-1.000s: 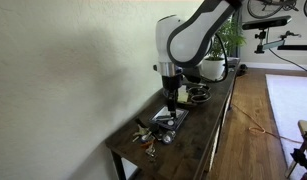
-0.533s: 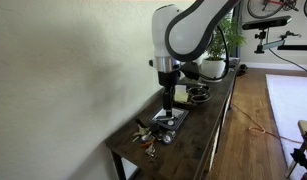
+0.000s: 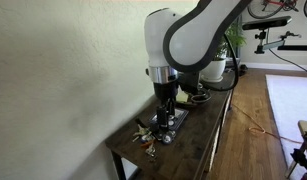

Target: Put two sets of keys on top of the blue and white object.

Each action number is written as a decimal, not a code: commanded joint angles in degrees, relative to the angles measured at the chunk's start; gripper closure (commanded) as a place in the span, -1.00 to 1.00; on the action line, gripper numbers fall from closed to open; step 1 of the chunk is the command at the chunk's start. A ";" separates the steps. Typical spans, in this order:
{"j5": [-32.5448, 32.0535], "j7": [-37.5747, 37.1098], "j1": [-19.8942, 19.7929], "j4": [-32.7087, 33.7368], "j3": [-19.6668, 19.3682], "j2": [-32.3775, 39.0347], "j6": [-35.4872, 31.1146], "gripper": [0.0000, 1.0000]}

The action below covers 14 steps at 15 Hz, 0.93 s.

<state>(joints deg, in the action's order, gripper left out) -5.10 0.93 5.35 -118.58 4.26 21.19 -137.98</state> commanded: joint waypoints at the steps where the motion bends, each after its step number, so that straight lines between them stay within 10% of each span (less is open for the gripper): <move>1: -0.38 -7.83 2.38 -4.05 -0.85 -2.60 -2.12 -1.00; 14: 0.08 -18.28 3.52 -6.59 -1.94 -1.41 -8.67 -1.00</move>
<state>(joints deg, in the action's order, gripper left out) -5.12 -15.18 7.67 -122.80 3.69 21.21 -144.51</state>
